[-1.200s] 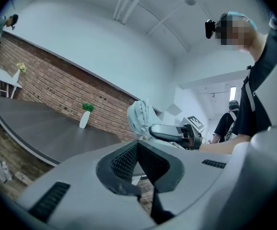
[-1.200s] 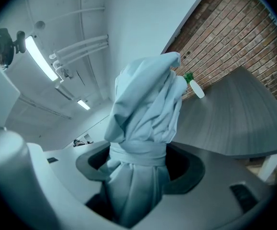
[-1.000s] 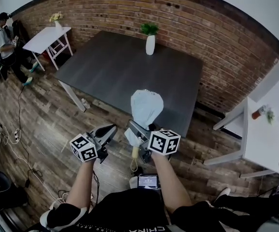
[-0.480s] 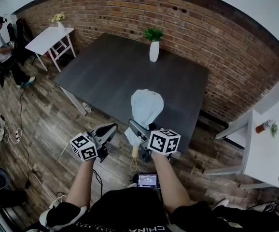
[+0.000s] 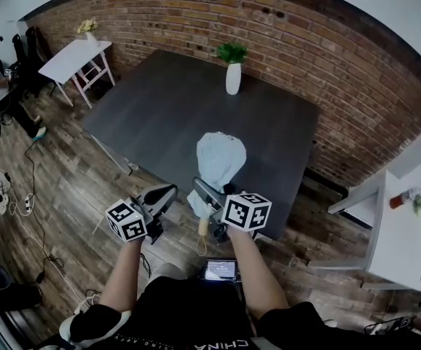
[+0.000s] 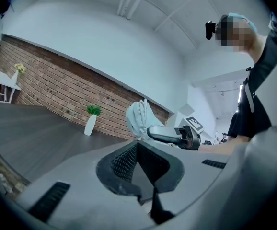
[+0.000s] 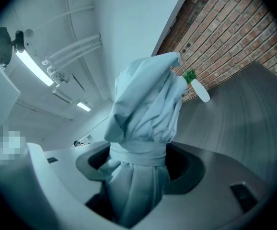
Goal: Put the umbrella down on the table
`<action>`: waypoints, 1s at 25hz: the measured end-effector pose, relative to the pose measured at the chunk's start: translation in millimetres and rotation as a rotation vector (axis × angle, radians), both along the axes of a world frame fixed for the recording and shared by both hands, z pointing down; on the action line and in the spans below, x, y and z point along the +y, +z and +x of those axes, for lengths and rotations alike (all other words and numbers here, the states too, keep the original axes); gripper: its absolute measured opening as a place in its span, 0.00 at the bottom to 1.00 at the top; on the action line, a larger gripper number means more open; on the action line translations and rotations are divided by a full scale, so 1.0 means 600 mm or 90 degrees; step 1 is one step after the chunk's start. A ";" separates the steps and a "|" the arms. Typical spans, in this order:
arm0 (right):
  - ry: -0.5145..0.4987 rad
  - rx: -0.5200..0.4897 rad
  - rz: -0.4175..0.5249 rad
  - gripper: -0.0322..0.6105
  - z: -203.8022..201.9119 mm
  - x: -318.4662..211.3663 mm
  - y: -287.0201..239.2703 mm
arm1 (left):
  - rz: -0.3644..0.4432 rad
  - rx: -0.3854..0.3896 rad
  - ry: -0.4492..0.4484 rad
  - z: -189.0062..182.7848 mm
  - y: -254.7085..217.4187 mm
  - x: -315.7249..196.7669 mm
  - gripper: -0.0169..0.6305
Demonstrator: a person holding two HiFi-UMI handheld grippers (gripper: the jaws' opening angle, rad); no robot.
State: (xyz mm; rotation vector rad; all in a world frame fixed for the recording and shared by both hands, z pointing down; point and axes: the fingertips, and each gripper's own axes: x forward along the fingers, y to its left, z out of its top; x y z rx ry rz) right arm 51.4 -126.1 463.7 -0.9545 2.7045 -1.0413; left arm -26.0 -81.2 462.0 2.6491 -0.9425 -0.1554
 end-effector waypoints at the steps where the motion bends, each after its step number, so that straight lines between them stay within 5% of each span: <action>1: -0.001 -0.001 -0.002 0.52 0.000 -0.004 0.002 | -0.002 0.000 -0.001 -0.001 0.002 -0.004 0.03; 13: 0.018 0.003 -0.003 0.52 -0.040 -0.097 0.012 | 0.003 0.007 0.017 -0.043 0.012 -0.106 0.03; 25: 0.072 0.014 -0.006 0.52 -0.150 -0.249 -0.003 | 0.006 0.017 0.072 -0.162 -0.002 -0.276 0.03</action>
